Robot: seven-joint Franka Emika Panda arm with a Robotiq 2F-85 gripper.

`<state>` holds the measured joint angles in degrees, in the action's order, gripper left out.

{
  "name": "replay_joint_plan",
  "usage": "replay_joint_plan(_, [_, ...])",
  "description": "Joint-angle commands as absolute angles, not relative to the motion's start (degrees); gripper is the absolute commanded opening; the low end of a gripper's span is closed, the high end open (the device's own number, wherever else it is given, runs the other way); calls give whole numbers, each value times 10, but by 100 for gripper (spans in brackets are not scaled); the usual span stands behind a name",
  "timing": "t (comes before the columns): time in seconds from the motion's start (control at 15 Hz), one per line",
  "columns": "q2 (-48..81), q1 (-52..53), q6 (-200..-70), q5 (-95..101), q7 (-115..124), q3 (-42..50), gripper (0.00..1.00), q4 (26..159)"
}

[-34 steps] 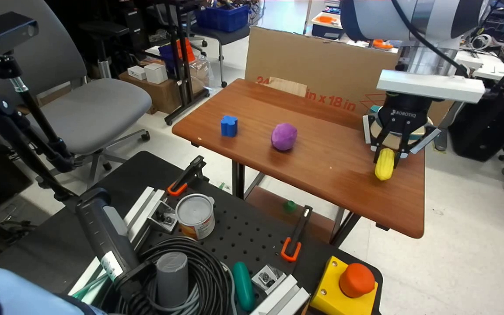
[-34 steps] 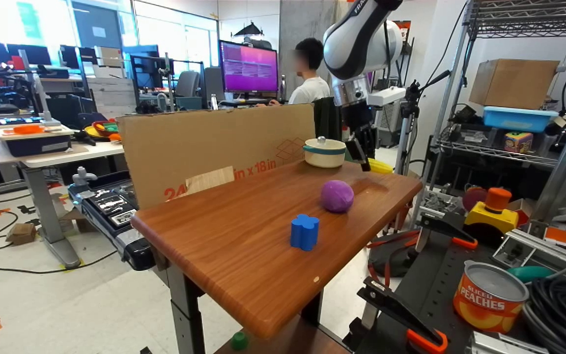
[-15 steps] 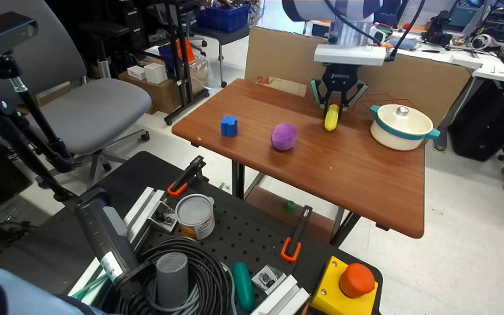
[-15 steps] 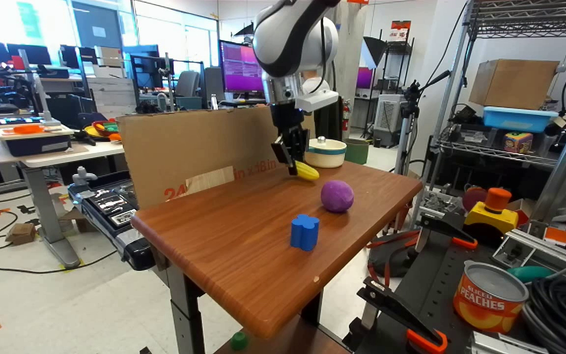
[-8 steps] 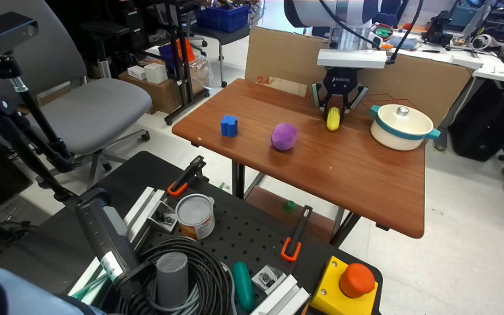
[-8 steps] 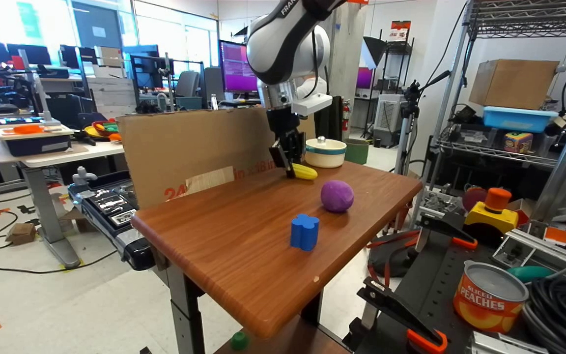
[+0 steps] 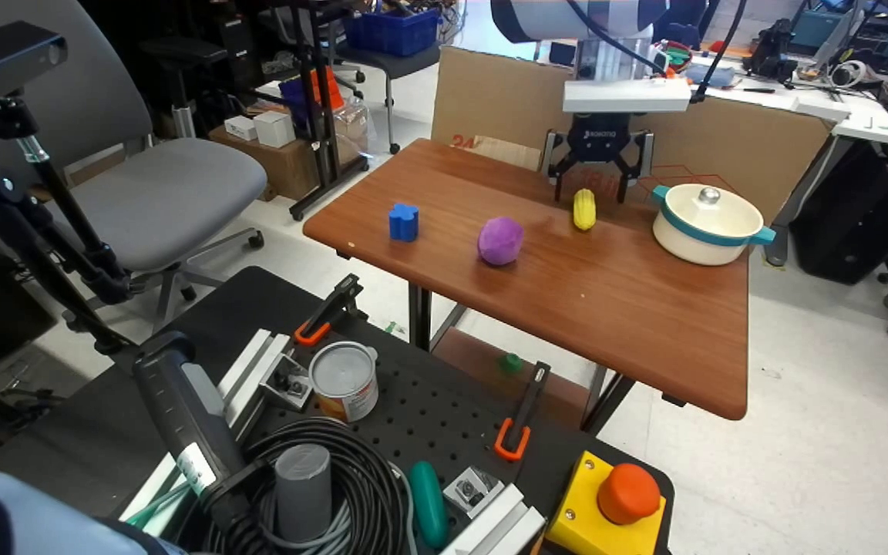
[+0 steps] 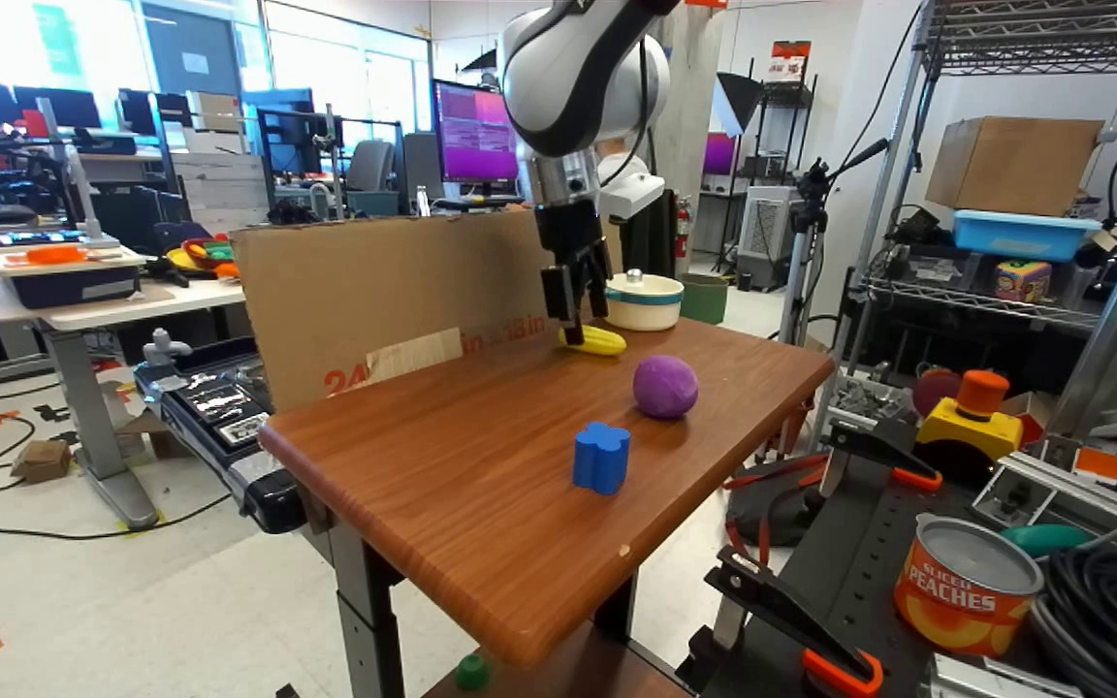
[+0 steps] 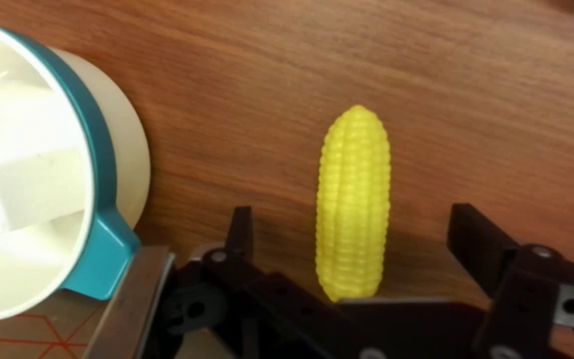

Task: Move the yellow object backward

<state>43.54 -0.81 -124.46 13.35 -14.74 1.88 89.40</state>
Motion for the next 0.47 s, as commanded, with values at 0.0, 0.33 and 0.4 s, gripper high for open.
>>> replay_joint_plan(0.0, [310,-35,-1275,129,-206,0,100,1033])
replay_joint_plan(0.33, [297,-39,-1259,128,-203,4,100,1034])
replay_joint_plan(0.4, [291,-40,-1260,128,-204,3,100,1041])
